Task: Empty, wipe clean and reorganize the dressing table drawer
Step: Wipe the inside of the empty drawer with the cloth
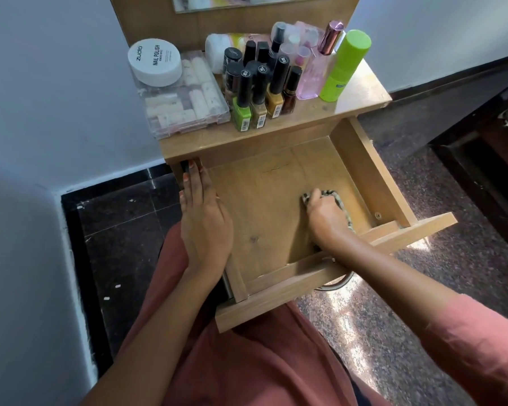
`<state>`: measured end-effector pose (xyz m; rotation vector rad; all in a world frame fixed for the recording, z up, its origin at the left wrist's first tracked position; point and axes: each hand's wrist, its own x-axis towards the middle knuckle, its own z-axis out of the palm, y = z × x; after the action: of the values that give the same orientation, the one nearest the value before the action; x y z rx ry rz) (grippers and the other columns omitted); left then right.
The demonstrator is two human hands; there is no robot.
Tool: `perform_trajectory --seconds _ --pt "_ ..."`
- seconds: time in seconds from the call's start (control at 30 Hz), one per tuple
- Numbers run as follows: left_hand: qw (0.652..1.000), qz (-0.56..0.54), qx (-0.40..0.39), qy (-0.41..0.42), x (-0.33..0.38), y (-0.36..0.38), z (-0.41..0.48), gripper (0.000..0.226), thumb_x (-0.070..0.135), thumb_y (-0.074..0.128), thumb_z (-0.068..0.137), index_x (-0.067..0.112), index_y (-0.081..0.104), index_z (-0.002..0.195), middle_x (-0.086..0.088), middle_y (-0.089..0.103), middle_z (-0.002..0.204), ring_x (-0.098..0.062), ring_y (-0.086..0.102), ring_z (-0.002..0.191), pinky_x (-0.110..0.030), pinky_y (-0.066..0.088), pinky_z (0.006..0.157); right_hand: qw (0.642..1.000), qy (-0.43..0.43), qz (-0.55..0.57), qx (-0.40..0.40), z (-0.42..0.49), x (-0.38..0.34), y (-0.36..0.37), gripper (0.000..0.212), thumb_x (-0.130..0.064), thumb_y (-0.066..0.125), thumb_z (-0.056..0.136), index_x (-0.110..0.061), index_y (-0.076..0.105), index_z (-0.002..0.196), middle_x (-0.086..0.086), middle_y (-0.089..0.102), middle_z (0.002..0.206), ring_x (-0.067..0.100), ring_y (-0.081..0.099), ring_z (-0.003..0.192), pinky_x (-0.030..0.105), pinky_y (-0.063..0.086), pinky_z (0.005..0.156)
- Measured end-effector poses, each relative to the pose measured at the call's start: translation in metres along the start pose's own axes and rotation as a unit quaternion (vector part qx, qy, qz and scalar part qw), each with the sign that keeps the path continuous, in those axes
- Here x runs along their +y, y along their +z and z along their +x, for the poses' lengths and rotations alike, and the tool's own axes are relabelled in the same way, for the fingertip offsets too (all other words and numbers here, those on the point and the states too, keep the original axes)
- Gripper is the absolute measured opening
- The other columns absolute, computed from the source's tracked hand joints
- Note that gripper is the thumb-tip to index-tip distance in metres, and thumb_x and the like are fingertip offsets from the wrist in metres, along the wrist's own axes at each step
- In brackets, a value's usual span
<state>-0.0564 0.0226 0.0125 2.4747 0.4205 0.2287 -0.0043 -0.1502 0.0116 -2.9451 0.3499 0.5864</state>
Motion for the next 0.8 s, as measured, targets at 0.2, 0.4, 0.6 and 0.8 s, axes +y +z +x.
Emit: perform_trajectory --seconds 0.2,0.4,0.6,0.8 --pt "1.0 -0.006 -0.005 0.006 0.002 0.0 0.0 0.049 0.011 0.025 0.099 0.01 0.013 0.146 -0.005 0.007 0.156 -0.019 0.006 0.144 -0.035 0.01 0.118 0.998 0.048 -0.021 0.041 0.025 0.031 -0.031 0.031 -0.007 0.03 0.096 0.004 0.042 0.123 0.028 0.047 0.128 0.041 0.044 0.121 0.044 0.037 0.099" --pt "0.999 -0.045 -0.029 0.002 0.006 -0.002 0.001 0.05 0.007 0.026 0.098 0.011 0.012 0.146 -0.001 0.004 0.157 -0.023 0.012 0.143 -0.031 0.042 0.101 0.993 -0.027 -0.061 0.101 0.037 0.023 -0.04 0.026 0.006 0.039 0.09 0.004 0.051 0.113 0.023 0.057 0.119 0.038 0.053 0.114 0.043 0.046 0.089" --pt "0.999 -0.038 -0.03 0.003 0.005 0.0 0.001 0.052 0.002 0.026 0.097 0.009 0.012 0.146 -0.004 0.005 0.157 -0.021 0.008 0.143 -0.044 0.039 0.107 0.988 -0.078 -0.055 0.12 0.067 -0.013 -0.052 0.031 0.002 0.032 0.093 0.006 0.058 0.11 0.025 0.061 0.114 0.039 0.057 0.107 0.042 0.046 0.081" --pt "0.999 -0.029 -0.031 0.003 0.003 0.003 0.005 0.052 0.0 0.027 0.095 0.006 0.015 0.145 -0.007 0.007 0.156 -0.025 0.009 0.144 -0.044 0.047 0.098 0.982 -0.113 -0.064 0.138 0.078 -0.029 -0.059 0.026 0.005 0.04 0.088 0.008 0.061 0.103 0.027 0.063 0.109 0.041 0.059 0.103 0.045 0.046 0.078"
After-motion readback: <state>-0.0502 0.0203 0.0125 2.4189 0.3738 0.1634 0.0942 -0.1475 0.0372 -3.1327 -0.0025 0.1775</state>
